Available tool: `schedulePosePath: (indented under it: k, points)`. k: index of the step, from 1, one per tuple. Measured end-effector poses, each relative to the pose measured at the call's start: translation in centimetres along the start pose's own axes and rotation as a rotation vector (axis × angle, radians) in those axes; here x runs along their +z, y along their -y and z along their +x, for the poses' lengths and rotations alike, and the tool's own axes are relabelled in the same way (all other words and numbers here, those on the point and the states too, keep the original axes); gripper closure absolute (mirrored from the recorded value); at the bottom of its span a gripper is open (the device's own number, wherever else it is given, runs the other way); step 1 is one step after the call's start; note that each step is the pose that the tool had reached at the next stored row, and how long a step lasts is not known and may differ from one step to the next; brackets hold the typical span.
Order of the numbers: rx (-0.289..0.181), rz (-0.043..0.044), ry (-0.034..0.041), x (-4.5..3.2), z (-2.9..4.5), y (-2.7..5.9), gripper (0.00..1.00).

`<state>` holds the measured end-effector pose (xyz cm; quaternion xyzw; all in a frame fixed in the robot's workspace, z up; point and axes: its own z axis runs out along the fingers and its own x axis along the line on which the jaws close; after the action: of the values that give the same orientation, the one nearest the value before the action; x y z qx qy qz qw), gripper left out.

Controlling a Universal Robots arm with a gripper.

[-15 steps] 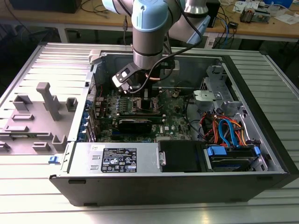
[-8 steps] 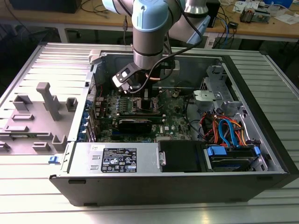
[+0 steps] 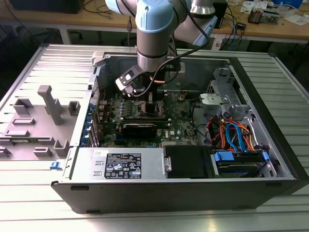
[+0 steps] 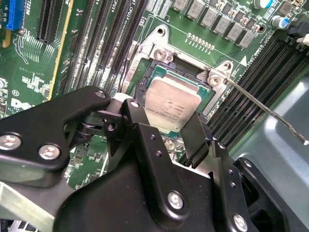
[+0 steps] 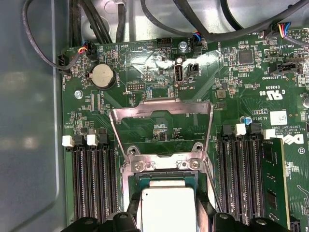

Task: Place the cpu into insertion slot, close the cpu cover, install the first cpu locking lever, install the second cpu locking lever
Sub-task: 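Place the cpu into insertion slot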

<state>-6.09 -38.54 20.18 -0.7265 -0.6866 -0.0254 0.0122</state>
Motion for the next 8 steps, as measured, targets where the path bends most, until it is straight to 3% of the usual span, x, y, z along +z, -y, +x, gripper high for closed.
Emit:
schedulePosePath:
  k: [8]
  points:
    - [-0.014, 0.0007, -0.0002, 0.01, 0.01, -0.05, 0.45]
